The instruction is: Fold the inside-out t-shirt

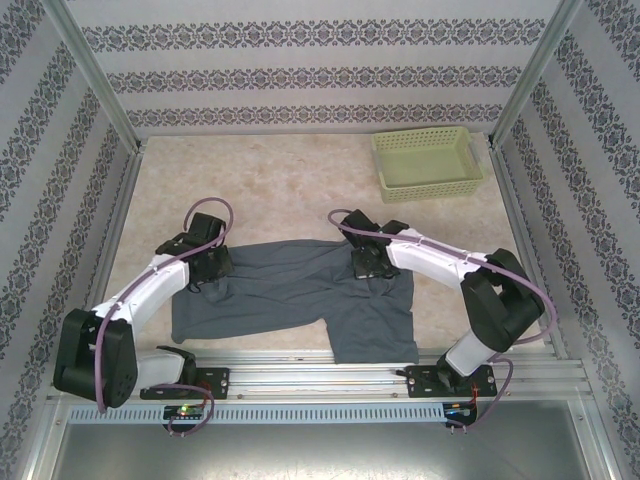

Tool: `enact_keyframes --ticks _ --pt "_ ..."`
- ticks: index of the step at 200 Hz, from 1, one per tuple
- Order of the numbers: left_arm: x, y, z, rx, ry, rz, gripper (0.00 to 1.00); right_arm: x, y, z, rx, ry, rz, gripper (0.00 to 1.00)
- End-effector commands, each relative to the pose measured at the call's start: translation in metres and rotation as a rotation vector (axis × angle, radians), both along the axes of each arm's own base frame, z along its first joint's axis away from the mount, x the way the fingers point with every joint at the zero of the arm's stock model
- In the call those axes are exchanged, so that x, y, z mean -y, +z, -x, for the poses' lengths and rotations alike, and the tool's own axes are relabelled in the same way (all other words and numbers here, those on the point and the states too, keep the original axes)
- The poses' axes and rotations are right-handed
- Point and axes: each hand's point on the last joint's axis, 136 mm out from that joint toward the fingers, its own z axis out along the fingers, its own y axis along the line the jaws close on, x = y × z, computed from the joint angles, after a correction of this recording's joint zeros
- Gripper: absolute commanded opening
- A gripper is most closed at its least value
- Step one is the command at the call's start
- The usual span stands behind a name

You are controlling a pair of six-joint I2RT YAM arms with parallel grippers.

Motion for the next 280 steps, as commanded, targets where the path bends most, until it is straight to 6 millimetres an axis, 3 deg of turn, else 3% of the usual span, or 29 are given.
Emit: enact_keyframes --ticks 1,40,61,71,86,95,108,118,135,159,175,192,214,239,253,280 --pt "-0.017 0.003 -0.013 0.023 0.086 0.001 0.00 0.009 0.029 -0.006 0.088 -0.020 -0.063 0.00" --pt "-0.040 -0.011 -0.023 -0.019 0.176 0.014 0.00 0.020 0.054 0.028 0.162 0.048 -0.337 0.00" --pt "-0.033 -0.017 -0.030 -0.053 0.146 0.043 0.00 0.010 0.065 0.039 0.216 0.061 -0.545 0.00" --pt "-0.027 -0.015 -0.031 -0.064 0.111 0.040 0.14 0.003 0.071 0.040 0.238 0.070 -0.623 0.00" --pt "-0.012 0.006 -0.033 -0.044 0.017 -0.030 0.40 -0.009 0.085 0.037 0.275 0.101 -0.696 0.00" --pt "-0.001 0.029 -0.034 -0.001 -0.045 -0.102 0.51 -0.013 0.092 0.035 0.295 0.116 -0.713 0.00" --pt "0.025 0.067 -0.035 0.093 -0.147 -0.175 0.60 -0.016 0.102 0.031 0.323 0.134 -0.721 0.00" --pt "0.058 0.092 -0.034 0.171 -0.247 -0.178 0.61 -0.016 0.106 0.030 0.334 0.142 -0.712 0.00" --pt "0.129 0.114 -0.030 0.272 -0.450 -0.100 0.61 -0.012 0.102 0.029 0.328 0.134 -0.665 0.00" --pt "0.220 0.109 -0.017 0.333 -0.690 0.035 0.60 -0.009 0.097 0.029 0.319 0.121 -0.638 0.00" --pt "0.263 0.101 -0.012 0.342 -0.780 0.121 0.56 -0.010 0.100 0.028 0.329 0.120 -0.646 0.00" --pt "0.291 0.094 -0.009 0.349 -0.844 0.154 0.55 -0.011 0.103 0.028 0.338 0.122 -0.649 0.00" --pt "0.315 0.077 -0.007 0.311 -0.882 0.196 0.57 -0.013 0.103 0.028 0.339 0.126 -0.651 0.00" --pt "0.322 0.052 -0.013 0.246 -0.869 0.180 0.57 -0.012 0.099 0.028 0.332 0.120 -0.640 0.00" --pt "0.319 0.038 -0.022 0.219 -0.834 0.145 0.48 -0.010 0.096 0.028 0.331 0.112 -0.630 0.00" --pt "0.307 0.024 -0.046 0.206 -0.759 0.154 0.18 -0.003 0.085 0.027 0.320 0.100 -0.594 0.00"
